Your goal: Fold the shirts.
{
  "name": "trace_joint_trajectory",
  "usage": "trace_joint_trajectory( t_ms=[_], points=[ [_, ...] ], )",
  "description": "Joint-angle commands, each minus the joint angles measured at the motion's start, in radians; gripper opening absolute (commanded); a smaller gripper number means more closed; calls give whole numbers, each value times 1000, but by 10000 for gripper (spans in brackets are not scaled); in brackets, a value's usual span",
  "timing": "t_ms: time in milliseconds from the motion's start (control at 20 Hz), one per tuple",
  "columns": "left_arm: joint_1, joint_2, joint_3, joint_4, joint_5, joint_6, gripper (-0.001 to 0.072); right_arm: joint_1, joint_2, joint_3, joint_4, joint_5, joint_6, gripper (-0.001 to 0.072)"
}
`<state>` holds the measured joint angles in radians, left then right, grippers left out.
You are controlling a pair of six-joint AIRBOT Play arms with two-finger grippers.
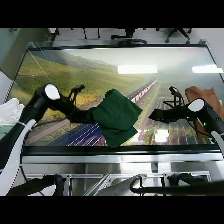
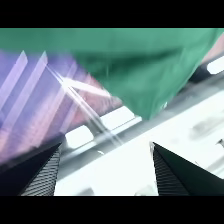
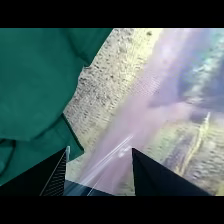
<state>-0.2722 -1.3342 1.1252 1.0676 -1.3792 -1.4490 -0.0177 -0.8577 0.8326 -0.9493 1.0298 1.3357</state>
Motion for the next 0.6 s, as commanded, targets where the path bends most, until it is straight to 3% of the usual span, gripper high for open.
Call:
trace_joint_trajectory(
  t_ms=[0,100,200,350,550],
  points=[
    [-67,103,-327,-145,293,1,611,-12,-141,3,166,-37,-142,466],
    [-137,106,-447,-241,509,11,611,-11,-223,6,281,-64,-240,466],
    [-181,71,-491,-291,620,11,611,-11,-299,42,343,-81,-316,466],
    [-220,-19,-447,-337,684,11,611,-11,-407,141,356,-118,-319,467],
    [-237,-127,-325,-333,669,12,609,3,-544,259,388,-105,-319,466]
  ],
)
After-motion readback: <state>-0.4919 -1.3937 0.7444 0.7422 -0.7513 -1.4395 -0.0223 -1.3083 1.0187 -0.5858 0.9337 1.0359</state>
